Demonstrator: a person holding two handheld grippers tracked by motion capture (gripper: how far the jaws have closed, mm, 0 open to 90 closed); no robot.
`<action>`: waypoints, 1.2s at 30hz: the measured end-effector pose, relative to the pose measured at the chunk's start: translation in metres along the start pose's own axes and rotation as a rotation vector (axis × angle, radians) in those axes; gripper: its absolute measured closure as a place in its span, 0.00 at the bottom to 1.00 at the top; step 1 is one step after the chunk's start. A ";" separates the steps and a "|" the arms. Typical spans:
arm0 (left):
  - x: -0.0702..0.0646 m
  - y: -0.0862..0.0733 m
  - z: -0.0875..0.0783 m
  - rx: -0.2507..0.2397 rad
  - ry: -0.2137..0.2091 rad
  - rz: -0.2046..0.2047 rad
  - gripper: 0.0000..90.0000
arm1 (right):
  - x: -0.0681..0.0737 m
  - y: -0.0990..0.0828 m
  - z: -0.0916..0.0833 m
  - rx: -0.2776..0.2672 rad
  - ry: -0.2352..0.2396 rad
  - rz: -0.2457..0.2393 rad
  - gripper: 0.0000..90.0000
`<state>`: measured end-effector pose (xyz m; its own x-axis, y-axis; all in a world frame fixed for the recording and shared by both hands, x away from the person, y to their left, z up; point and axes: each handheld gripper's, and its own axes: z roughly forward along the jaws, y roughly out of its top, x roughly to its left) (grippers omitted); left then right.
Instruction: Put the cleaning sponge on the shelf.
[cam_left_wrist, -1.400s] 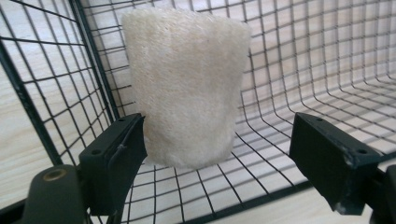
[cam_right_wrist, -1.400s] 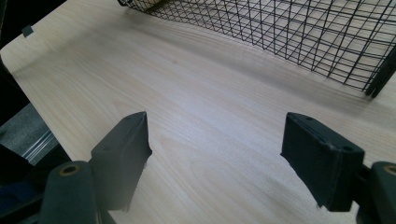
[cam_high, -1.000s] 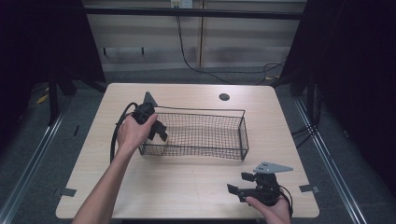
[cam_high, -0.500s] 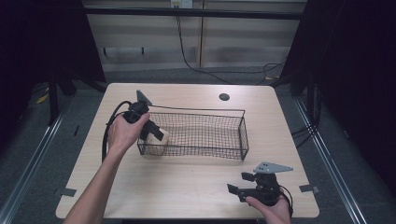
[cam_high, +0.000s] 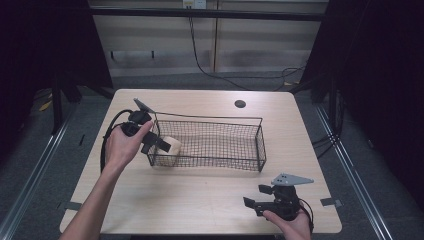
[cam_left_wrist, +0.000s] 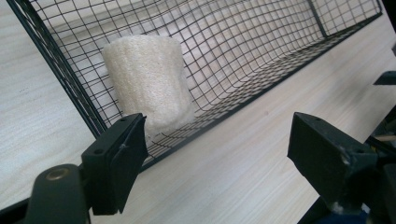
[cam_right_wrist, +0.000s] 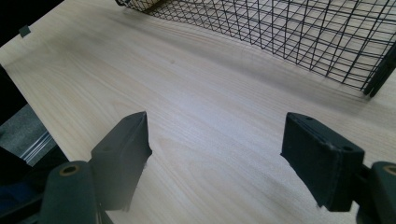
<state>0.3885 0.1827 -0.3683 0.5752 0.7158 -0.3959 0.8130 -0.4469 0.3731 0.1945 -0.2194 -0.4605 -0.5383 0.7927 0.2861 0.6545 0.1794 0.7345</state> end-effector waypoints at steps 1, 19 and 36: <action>0.000 -0.002 -0.002 0.006 -0.001 0.020 0.22 | 0.000 0.000 0.000 -0.002 0.000 -0.002 0.26; -0.001 -0.057 -0.023 -0.137 -0.034 0.071 0.23 | 0.000 0.000 -0.001 0.000 -0.006 0.008 0.26; -0.007 -0.111 0.004 -0.239 0.031 0.100 0.25 | 0.000 0.000 0.002 0.012 -0.020 0.007 0.26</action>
<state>0.2946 0.2250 -0.4107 0.6457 0.6921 -0.3226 0.7058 -0.3797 0.5981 0.1956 -0.2185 -0.4624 -0.5228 0.8056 0.2789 0.6646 0.1802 0.7251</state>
